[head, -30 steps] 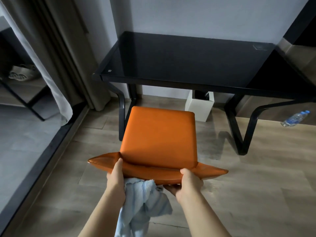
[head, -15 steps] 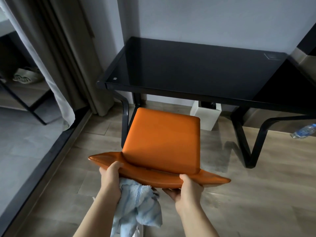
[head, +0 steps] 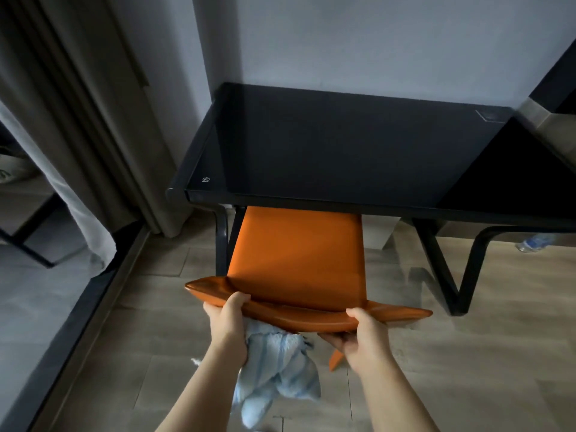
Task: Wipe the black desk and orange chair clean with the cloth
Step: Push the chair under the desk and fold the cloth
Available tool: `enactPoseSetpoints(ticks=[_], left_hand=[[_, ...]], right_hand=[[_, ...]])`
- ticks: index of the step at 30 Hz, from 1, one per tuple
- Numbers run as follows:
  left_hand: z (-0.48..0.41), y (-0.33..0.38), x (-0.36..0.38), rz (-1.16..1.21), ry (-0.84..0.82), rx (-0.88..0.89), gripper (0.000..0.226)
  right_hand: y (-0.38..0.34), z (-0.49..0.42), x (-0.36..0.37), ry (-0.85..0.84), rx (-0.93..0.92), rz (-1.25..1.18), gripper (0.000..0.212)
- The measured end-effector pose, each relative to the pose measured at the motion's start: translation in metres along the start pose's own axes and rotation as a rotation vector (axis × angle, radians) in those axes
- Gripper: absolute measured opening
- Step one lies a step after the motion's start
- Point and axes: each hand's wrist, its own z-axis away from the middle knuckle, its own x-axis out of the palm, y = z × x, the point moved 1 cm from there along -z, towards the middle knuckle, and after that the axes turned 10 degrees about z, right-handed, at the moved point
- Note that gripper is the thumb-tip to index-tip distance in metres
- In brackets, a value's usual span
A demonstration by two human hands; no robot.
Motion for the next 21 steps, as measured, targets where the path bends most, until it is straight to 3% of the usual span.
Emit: enactPoseSetpoints(ticks=[9, 21], left_hand=[[-0.024, 0.008, 0.037, 0.001, 0.012, 0.041, 0.043], [-0.075, 0.024, 0.11, 0.006, 0.045, 0.068, 0.047]], right_hand=[[-0.031, -0.033, 0.02, -0.009, -0.021, 0.04, 0.04], [-0.096, -0.097, 0.054, -0.042, 0.018, 0.065, 0.044]])
